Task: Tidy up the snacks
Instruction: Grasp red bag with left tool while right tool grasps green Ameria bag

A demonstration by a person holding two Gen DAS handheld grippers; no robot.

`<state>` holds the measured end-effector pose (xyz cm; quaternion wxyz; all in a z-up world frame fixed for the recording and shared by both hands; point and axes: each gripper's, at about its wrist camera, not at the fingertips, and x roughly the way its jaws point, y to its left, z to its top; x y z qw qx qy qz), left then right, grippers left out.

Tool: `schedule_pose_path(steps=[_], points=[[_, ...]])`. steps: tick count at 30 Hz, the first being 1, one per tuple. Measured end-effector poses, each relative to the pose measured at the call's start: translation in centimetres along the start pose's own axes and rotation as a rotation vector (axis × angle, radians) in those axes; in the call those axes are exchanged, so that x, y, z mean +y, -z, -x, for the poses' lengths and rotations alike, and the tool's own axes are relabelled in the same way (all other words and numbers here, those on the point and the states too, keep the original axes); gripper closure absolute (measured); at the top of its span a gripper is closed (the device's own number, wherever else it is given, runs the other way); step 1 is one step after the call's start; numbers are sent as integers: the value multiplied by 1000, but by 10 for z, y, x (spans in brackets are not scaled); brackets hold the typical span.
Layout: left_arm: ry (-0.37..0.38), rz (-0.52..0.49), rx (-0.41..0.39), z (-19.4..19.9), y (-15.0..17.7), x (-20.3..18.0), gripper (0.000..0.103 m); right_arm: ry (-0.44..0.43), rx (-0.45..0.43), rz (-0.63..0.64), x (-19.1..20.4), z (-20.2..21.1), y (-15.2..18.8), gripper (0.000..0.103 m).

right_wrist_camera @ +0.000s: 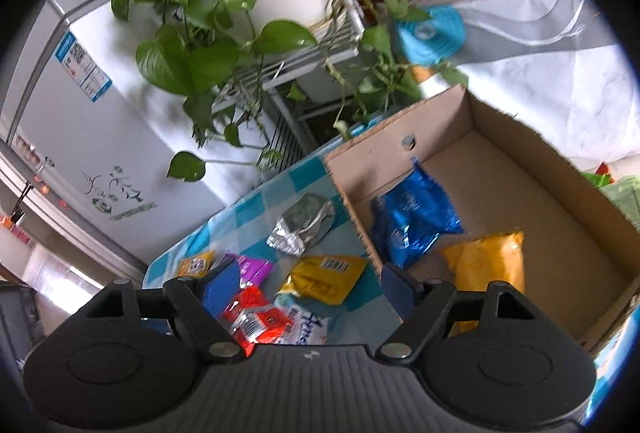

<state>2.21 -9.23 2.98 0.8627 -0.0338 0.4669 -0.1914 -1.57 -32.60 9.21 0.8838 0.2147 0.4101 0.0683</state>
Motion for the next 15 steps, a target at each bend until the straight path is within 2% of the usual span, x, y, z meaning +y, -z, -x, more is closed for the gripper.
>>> schedule_pose_path(steps=[4,9,15], points=[[9,-86,55,-17,0,-7,11,-15,29,10,7,-7,4,19],[-5,-172,72,-27,2,-6,11,-15,66,32,15,-16,10,18],[16,-184,78,-34,6,1,11,-17,86,23,19,-23,12,17]])
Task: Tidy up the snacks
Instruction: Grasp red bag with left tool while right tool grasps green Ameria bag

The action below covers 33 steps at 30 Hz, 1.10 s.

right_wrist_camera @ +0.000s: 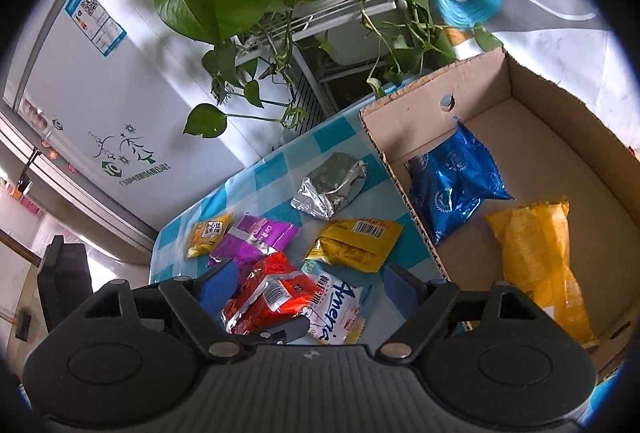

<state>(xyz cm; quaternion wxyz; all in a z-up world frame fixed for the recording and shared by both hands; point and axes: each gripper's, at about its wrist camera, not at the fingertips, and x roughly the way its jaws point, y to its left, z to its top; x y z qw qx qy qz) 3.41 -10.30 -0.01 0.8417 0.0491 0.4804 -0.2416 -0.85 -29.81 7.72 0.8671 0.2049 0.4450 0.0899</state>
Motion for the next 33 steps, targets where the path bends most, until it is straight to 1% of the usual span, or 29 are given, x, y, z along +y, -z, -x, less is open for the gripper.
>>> schedule_pose_path(steps=[2,5,9,10,11,13,16,19,22,27,30,33], points=[[5,25,4,0,0,4,11,0,5,-2,2,-2,1,17],[-10,57,3,0,-2,11,11,1,12,6,6,-7,2,17],[7,88,7,-3,-3,16,11,1,24,12,10,-12,3,17],[9,89,5,-4,-2,16,12,1,27,15,11,-13,3,17],[12,90,3,-5,-1,15,17,3,30,16,12,-14,3,17],[28,103,3,-5,-1,17,31,10,38,19,13,-17,4,17],[43,144,-8,1,0,23,32,15,46,23,13,-19,5,17],[35,207,-26,11,1,32,32,19,49,25,12,-19,6,17],[17,259,-65,25,2,47,32,23,59,32,12,-22,9,17],[-9,350,-119,46,7,76,32,14,120,111,23,-32,21,17],[-32,373,-138,54,8,85,32,-3,179,193,35,-42,33,17],[-30,405,-152,59,9,93,32,-9,229,281,50,-53,47,17]])
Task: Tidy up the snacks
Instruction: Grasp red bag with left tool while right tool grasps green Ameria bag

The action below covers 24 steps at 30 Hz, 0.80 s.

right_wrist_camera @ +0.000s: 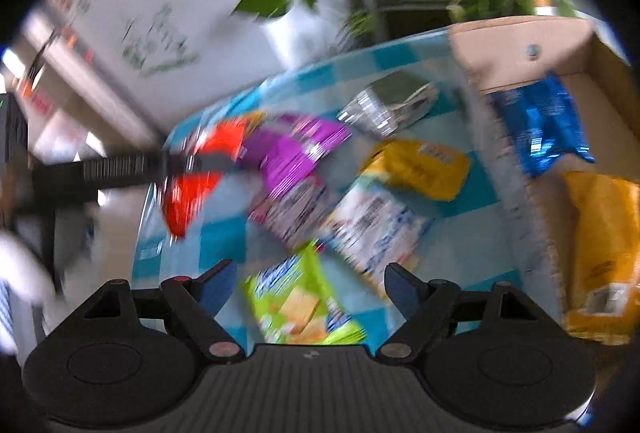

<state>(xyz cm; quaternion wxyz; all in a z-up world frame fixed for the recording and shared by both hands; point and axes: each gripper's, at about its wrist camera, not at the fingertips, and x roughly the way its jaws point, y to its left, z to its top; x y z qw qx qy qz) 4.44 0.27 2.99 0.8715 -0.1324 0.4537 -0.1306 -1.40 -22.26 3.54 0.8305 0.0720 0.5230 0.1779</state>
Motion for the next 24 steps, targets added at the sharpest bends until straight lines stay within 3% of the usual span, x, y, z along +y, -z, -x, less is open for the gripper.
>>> schedule_pose_path(steps=[8,18,24], points=[[2,38,-25,10,-4,5,32,72,79,151,27,-30,16,17],[-25,51,-41,16,-5,7,32,163,68,256,40,-50,27,18],[-55,48,-38,14,-4,7,32,195,44,310,47,-47,29,40]])
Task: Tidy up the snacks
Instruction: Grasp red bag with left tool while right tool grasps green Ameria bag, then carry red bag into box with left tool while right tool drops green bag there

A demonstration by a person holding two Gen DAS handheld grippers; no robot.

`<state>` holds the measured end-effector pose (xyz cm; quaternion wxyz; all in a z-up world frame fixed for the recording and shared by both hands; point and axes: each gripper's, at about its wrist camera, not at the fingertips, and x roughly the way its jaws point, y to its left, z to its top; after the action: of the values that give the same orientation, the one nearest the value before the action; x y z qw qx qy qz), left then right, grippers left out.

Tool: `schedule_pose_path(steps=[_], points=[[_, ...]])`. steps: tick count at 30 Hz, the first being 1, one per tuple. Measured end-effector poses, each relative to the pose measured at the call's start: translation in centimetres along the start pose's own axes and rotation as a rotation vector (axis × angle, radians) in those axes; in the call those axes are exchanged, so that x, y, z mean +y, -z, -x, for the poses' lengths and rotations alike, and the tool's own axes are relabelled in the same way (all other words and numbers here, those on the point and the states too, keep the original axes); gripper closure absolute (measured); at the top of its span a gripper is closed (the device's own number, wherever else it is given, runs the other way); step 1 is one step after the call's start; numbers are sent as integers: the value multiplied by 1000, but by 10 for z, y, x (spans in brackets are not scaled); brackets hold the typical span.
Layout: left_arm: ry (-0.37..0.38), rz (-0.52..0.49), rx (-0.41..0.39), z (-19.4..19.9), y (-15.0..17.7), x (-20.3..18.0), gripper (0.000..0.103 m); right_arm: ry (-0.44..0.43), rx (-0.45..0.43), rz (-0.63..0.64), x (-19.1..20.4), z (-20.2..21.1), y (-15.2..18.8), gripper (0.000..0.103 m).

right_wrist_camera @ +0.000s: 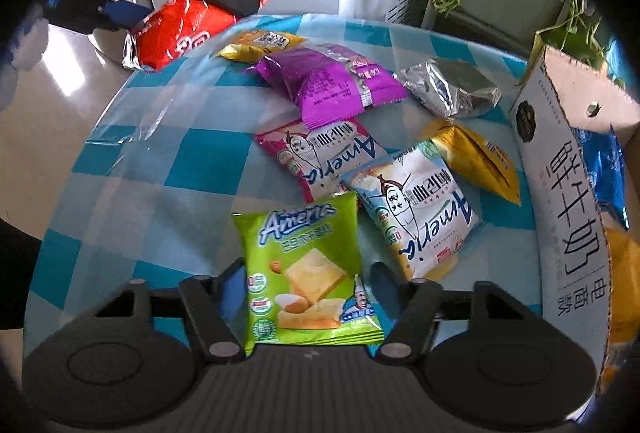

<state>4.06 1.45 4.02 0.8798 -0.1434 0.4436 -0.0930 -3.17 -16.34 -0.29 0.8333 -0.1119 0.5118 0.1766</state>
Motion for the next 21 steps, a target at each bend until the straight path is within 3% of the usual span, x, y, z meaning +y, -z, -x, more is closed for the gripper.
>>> schedule_pose_path(steps=[5,14,21], points=[[-25,-9,-4,-1,1,-1,32,-51,-8,-22,-2,8,0,44],[-81,-31,-36,0,2,-6,32,-131,-112,-51,-5,40,-14,44],[-120,-82,-50,0,6,-19,32,-92,-166,-161,-28,55,-25,44]])
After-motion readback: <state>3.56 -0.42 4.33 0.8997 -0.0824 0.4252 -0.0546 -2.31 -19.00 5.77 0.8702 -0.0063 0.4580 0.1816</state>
